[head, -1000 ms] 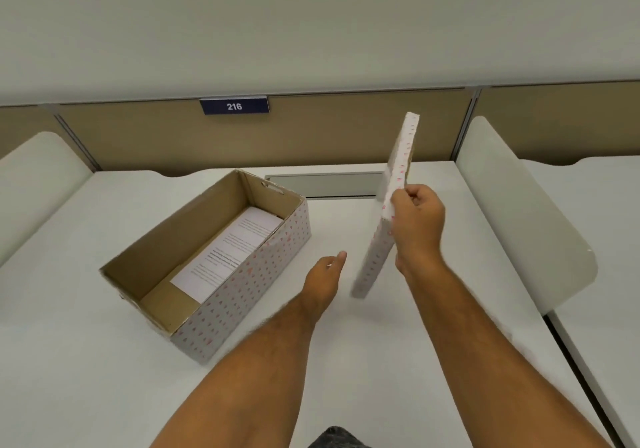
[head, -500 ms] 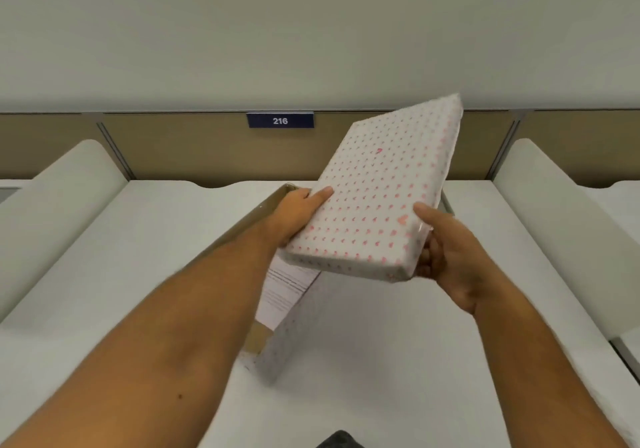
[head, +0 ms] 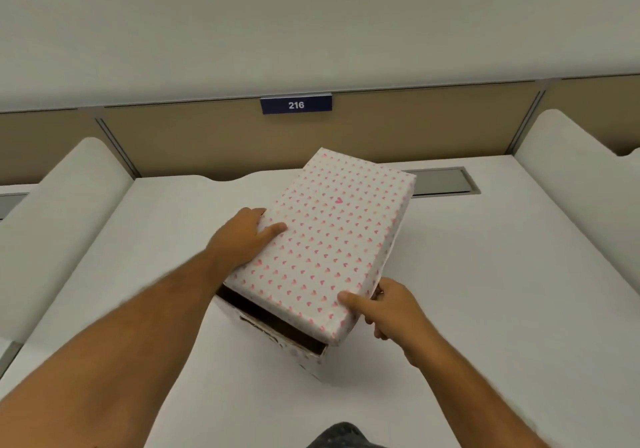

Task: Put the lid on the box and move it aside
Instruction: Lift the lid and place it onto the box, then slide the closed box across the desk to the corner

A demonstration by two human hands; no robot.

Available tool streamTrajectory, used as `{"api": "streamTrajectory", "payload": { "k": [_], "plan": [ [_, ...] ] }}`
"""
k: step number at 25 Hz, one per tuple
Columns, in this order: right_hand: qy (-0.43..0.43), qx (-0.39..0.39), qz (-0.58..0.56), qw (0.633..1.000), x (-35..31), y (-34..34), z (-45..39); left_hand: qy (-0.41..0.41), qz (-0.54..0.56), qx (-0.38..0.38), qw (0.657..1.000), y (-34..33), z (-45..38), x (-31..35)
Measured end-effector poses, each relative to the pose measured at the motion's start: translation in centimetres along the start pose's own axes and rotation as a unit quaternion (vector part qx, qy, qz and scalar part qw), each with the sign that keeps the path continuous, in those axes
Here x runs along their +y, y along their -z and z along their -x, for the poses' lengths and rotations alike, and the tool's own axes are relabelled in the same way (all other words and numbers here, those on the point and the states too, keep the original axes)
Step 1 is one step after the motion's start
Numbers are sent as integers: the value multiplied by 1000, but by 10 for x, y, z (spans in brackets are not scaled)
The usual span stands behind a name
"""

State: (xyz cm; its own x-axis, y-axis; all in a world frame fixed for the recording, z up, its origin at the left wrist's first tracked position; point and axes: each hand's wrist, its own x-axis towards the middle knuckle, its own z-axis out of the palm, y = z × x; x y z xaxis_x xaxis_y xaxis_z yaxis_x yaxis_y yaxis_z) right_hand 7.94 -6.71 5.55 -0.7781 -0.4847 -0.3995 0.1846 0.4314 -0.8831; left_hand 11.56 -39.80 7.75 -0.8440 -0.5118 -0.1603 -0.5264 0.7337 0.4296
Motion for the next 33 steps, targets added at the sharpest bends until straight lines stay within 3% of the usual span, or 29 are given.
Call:
{"api": "streamTrajectory", "payload": {
  "k": [5,10,18,21,24,29,33],
  "plan": [
    [-25,-19,-3,1000,6,-11,3,-15,2,31,999,3,1,-10],
    [-62,14,-6,998,8,-20,-4,24,47,-58,997,13,-1,-24],
    [-68,16,-44,997,10,-17,-7,16,-2,-32,999,11,5,-19],
    [-68,17,-52,996,11,-17,-6,46,-24,-66,997,14,2,-25],
    [-69,30,-47,996,10,-19,-3,67,35,-109,991,2,11,-39],
    [-39,44,7,998,3,-23,-4,64,73,-130,987,-13,15,-43],
    [4,38,148,988,-13,-19,-13,14,64,-117,991,2,-6,-19]
  ]
}}
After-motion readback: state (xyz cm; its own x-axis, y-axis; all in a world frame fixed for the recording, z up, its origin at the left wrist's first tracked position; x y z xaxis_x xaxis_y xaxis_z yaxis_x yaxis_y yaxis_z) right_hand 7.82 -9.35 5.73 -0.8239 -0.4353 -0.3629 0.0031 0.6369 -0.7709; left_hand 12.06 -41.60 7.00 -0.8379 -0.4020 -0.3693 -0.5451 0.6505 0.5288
